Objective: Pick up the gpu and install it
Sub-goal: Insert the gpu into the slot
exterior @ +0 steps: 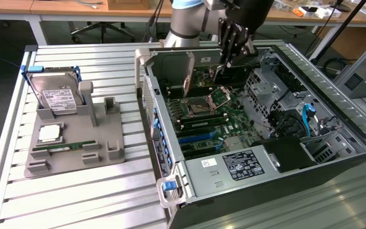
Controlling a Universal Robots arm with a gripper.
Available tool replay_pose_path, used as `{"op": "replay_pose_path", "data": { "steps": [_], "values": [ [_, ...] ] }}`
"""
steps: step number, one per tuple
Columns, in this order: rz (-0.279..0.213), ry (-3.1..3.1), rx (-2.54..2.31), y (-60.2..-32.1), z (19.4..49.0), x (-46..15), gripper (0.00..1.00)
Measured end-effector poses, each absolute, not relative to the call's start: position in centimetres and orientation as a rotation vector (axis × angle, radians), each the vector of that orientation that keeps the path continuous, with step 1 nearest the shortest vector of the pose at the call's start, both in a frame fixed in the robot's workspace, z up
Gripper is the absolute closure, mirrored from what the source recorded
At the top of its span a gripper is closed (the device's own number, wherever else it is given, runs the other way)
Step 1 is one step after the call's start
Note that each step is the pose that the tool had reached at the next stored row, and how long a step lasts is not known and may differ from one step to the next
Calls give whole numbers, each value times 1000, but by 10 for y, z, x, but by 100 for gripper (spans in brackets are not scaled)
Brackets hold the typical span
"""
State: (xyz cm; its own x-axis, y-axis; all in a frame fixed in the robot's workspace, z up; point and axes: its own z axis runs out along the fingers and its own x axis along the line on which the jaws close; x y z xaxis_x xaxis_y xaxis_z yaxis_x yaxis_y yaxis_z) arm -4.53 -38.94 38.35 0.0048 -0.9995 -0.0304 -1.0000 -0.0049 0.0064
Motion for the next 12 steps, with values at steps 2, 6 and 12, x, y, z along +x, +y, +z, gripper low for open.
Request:
{"op": "replay_pose_path", "data": {
  "steps": [2, 6, 12],
  "values": [
    [53, 2209, -2220, -389, 383, -45, 73],
    [53, 2210, -2220, -389, 383, -45, 73],
    [54, 2209, -2220, -389, 383, -45, 73]
  ]
}}
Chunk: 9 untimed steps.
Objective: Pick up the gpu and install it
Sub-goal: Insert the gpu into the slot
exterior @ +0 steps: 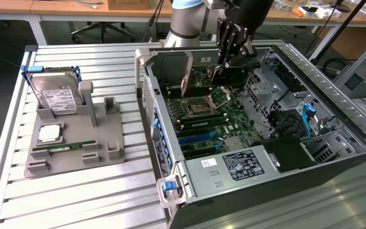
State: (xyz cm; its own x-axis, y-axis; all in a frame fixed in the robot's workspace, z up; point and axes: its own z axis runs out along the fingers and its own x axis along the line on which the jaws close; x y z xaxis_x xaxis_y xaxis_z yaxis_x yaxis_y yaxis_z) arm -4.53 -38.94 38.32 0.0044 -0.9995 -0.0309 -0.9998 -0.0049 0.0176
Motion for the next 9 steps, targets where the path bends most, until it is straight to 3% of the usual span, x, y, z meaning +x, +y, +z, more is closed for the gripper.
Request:
{"op": "replay_pose_path", "data": {
  "steps": [9],
  "values": [
    [88, 2202, -2194, -390, 383, -45, 73]
  ]
}}
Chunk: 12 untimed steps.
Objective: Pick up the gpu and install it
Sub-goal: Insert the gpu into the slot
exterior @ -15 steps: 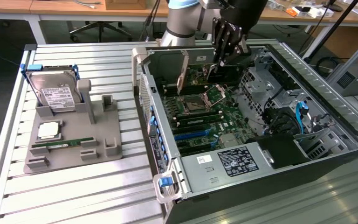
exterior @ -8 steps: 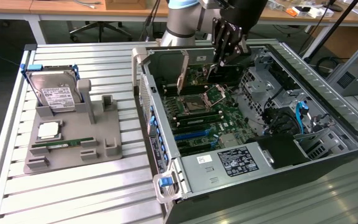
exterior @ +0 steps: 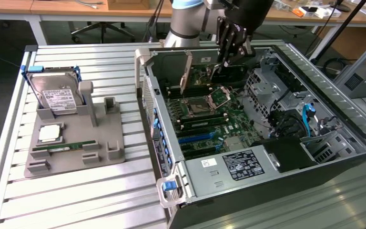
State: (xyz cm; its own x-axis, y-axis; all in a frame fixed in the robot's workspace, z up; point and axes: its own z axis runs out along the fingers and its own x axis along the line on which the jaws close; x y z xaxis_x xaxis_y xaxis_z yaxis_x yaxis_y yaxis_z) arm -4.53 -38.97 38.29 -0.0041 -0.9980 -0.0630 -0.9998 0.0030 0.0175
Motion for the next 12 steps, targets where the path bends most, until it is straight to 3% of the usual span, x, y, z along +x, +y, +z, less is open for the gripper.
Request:
{"op": "replay_pose_path", "data": {
  "steps": [12],
  "values": [
    [89, 2202, -2193, -392, 380, -45, 73]
  ]
}}
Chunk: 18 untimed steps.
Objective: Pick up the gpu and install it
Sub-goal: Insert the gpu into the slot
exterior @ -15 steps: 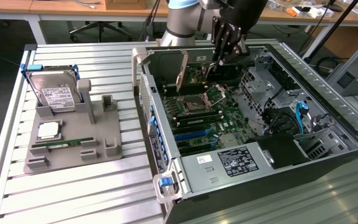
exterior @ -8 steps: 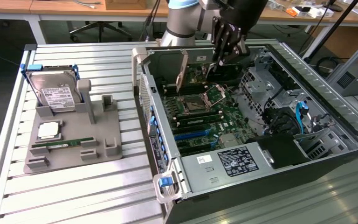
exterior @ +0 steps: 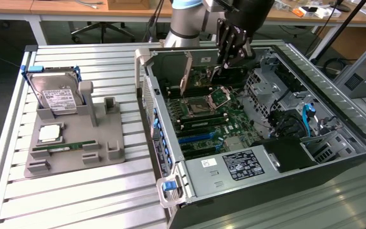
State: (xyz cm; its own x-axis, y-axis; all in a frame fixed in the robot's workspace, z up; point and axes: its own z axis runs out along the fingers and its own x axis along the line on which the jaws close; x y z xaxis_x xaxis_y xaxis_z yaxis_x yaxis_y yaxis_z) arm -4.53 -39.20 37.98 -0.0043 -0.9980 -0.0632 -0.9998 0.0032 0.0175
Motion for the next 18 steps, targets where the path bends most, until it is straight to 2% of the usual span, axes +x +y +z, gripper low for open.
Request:
{"op": "replay_pose_path", "data": {
  "steps": [18],
  "values": [
    [89, 2202, -2193, -393, 375, -45, 73]
  ]
}}
